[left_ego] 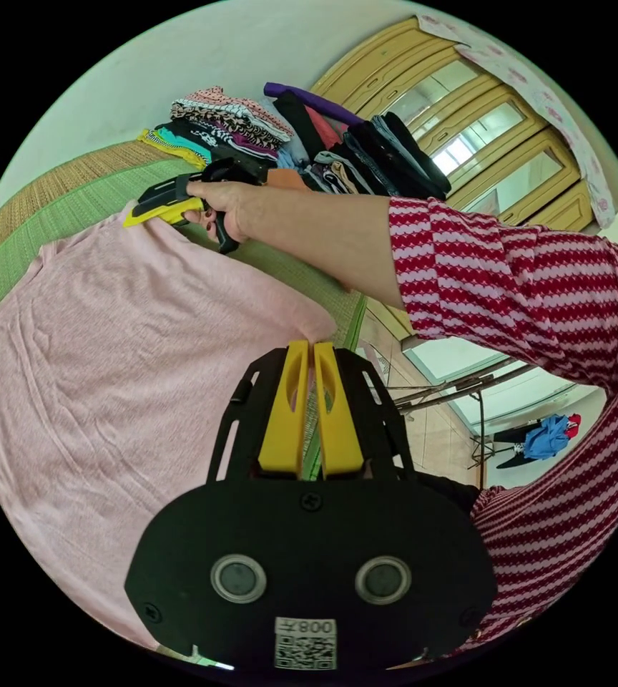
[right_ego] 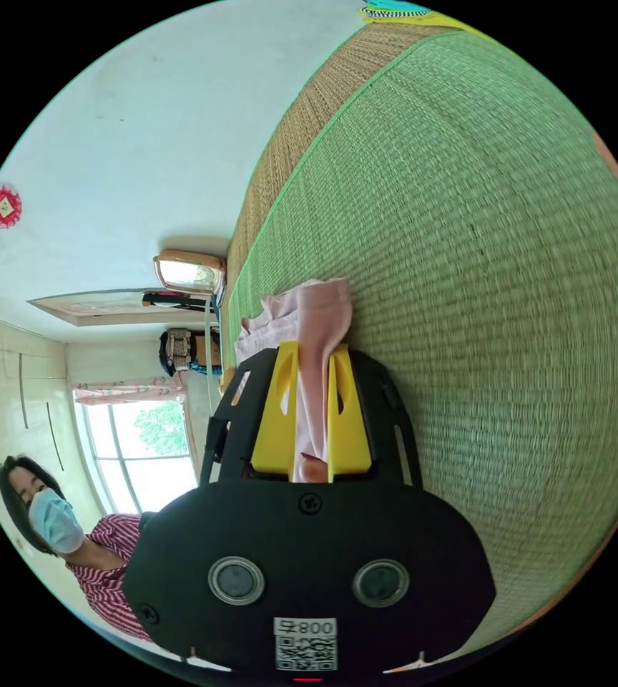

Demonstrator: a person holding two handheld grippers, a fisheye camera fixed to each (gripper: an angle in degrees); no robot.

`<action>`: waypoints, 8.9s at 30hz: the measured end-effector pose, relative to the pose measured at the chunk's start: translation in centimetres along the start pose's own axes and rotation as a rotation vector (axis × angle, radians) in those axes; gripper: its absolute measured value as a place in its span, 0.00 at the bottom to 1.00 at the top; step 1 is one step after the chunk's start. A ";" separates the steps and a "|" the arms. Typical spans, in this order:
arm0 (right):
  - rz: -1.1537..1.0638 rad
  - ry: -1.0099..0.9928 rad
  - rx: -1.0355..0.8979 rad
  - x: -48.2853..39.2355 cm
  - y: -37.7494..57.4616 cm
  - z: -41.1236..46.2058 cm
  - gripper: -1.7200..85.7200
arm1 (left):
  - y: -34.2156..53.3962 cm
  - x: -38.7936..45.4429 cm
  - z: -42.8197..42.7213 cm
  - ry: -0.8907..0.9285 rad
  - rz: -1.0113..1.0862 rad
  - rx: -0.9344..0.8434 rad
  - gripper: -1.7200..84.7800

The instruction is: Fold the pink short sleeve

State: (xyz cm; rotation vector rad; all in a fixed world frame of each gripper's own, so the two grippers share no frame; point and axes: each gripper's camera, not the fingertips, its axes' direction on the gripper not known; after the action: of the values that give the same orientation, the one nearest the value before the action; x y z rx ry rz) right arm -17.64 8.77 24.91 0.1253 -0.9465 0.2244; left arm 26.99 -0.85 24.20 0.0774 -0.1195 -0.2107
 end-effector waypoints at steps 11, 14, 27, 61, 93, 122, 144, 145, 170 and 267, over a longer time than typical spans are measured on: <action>0.013 0.111 0.106 -5.9 -0.2 -9.1 0.04 | 0.0 -1.6 1.3 0.101 0.064 0.045 0.03; 0.016 0.163 0.121 -8.7 -0.1 -11.6 0.04 | 0.4 -2.4 1.4 0.127 0.066 0.059 0.03; -0.201 0.128 0.136 -30.6 -3.0 -9.2 0.04 | 10.9 -10.9 -7.1 0.111 -0.167 0.224 0.03; -0.267 0.430 -0.170 -63.4 -16.7 8.2 0.05 | 32.5 -33.2 -11.7 0.133 -0.878 0.469 0.03; -0.152 0.146 -0.418 -65.5 -0.6 -6.0 0.10 | 29.3 -38.4 -16.9 -0.046 -0.750 0.317 0.10; -0.080 0.122 -0.219 -58.4 14.6 -26.6 0.10 | 20.1 -43.1 -14.5 -0.249 -0.771 0.092 0.11; 0.014 0.114 -0.262 -50.7 28.2 -29.3 0.04 | 22.5 -45.6 -12.9 0.059 -0.814 0.144 0.06; 0.024 0.110 -0.267 -49.9 29.0 -29.2 0.05 | 23.0 -45.9 -12.4 0.087 -0.830 0.148 0.06; 0.109 -0.118 -0.244 -39.1 32.4 -23.3 0.13 | 26.2 -53.9 -7.3 0.397 -0.974 0.243 0.17; -0.565 -0.527 0.384 -4.9 46.4 -43.3 0.03 | 31.3 16.3 -17.1 0.761 -0.054 0.406 0.06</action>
State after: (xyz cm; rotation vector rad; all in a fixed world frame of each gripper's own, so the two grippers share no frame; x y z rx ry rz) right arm 2.40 61.96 -3.81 0.8245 -1.3386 -0.1659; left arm 51.33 27.31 11.87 0.5575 0.6020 -0.1963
